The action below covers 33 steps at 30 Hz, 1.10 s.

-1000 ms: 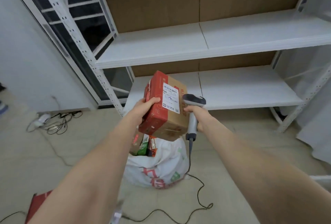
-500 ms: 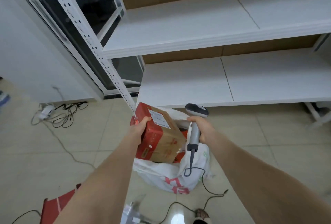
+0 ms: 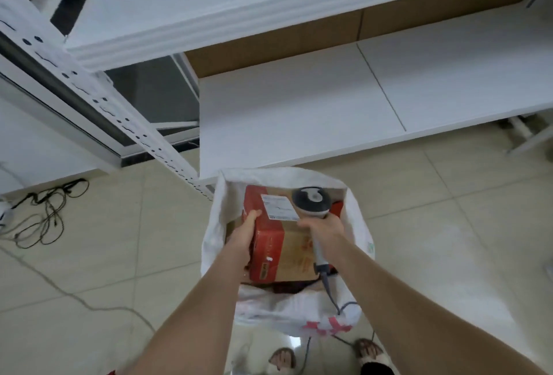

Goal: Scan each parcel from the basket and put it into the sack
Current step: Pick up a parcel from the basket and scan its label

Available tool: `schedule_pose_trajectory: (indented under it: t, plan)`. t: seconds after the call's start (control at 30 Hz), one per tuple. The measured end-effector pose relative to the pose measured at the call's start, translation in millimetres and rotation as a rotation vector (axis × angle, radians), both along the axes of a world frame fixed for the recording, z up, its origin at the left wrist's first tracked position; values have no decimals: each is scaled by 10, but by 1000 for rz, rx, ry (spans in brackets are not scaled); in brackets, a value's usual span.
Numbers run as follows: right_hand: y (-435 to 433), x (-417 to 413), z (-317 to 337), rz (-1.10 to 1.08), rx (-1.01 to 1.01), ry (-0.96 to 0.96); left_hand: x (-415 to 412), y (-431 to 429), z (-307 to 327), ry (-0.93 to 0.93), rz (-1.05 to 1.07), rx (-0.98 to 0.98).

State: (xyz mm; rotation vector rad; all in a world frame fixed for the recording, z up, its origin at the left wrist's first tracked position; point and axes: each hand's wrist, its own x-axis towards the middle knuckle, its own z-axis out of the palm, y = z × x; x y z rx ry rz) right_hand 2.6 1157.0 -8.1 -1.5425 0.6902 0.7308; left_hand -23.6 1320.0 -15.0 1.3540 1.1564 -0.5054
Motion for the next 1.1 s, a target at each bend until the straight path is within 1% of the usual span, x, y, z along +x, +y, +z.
schedule_pose_trajectory:
  t: [0.03,0.07,0.13,0.23,0.33,0.4,0.43,0.47,0.5,0.53,0.57,0.6,0.63,0.67,0.7,0.77,0.87,0.93,0.97,1.03,1.1]
  plan:
    - [87,2,-106,-11,-35,-26,65,63,-91,4,-32,-13]
    - [172,-13,-208,-9,-74,-46,124,132,-214,18,-59,15]
    - [359,-74,-403,-19,-118,-69,198,244,-428,35,-188,148]
    - [622,-201,-640,6,-128,-70,192,294,-648,-101,-412,305]
    - [837,-211,-790,147,-151,-77,236,332,-804,-134,-593,449]
    - [922,-144,-915,244,-210,-86,283,468,-897,-143,-716,669]
    - [940,-107,-975,278,-241,-91,301,598,-947,-118,-754,831]
    - [936,-80,-1032,308,-258,-89,296,757,-971,-72,-751,977]
    - [921,-64,-1100,326,-268,-82,287,929,-1031,-7,-718,1076]
    - [900,-49,-1151,338,-279,-77,264,1098,-1079,78,-666,1109]
    - [882,-44,-1213,345,-292,-72,249,1250,-1148,164,-604,1073]
    - [866,-39,-1269,357,-304,-85,225,1346,-1177,242,-516,975]
    - [860,-30,-1329,364,-320,-98,219,1419,-1290,270,-391,840]
    - [856,-19,-1379,372,-331,-114,210,1426,-1374,260,-266,696]
    - [858,-7,-1393,379,-335,-116,200,1385,-1444,227,-186,560]
    - [852,-6,-1430,372,-314,-113,166,1263,-1536,151,-131,399]
    - [720,-64,-1355,355,-270,-73,155,1001,-1406,-33,61,357]
    - [531,-120,-1235,285,-163,-13,174,856,-1194,-173,172,395]
    - [439,-154,-1159,244,-125,9,171,819,-1075,-228,179,426]
    - [265,-220,-985,163,-161,-19,126,772,-873,-243,146,493]
    - [85,-268,-828,34,-325,-114,72,747,-788,-176,69,574]
